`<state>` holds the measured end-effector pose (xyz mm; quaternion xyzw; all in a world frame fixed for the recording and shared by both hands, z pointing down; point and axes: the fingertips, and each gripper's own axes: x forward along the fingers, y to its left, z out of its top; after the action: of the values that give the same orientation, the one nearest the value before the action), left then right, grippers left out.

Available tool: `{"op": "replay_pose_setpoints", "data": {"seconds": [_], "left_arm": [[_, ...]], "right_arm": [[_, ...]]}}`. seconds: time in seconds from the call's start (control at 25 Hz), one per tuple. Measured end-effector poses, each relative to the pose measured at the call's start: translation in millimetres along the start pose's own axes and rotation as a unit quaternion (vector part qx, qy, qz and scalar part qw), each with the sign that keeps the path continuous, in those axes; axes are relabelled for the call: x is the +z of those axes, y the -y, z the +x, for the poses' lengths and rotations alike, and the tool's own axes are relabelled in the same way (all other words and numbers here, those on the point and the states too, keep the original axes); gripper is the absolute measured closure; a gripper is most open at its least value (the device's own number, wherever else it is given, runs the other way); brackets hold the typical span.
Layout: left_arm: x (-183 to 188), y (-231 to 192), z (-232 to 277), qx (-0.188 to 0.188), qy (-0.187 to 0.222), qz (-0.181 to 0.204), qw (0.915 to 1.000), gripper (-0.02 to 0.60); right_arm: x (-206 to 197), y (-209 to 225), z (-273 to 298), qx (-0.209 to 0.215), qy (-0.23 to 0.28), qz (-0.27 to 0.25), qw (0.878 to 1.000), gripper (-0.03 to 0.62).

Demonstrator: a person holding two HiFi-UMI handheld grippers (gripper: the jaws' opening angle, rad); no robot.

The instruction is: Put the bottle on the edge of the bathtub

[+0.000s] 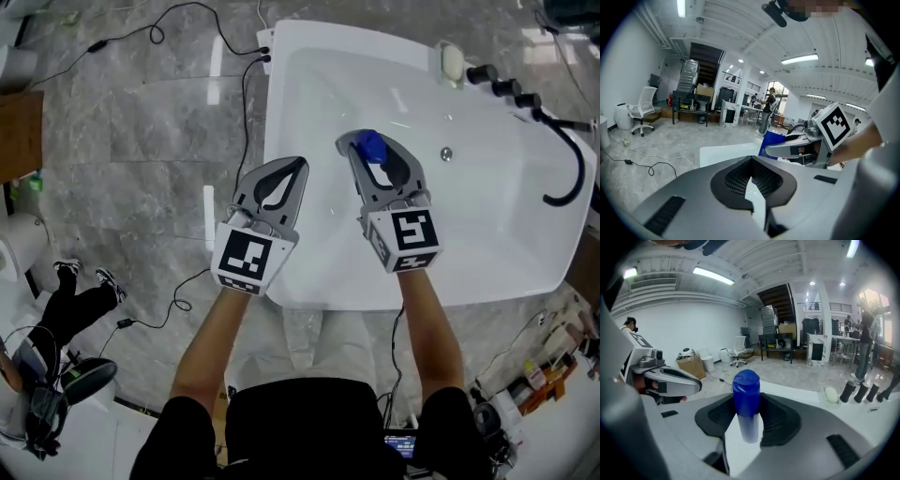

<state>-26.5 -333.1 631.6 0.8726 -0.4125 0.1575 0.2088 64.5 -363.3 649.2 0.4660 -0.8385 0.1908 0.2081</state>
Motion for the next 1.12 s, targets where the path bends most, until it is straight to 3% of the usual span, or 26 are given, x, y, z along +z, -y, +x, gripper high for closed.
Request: {"op": "replay_pose_setpoints", "data": {"seconds": [0.68,1.12], "left_arm": [[14.4,-49.7,65.2,0.015,0.015,0.032,0.9993,0.571],[22.1,-82.0,92.7,0.028,0.023,0.023,0.9991,0.571]], "right_arm": [[37.8,66.1,88.7,-0.023,0.033,-0.023,0.999,0.436],[63.1,91.1,142.1,-0.035,0.056,-0.038,0.997,0.436]]}}
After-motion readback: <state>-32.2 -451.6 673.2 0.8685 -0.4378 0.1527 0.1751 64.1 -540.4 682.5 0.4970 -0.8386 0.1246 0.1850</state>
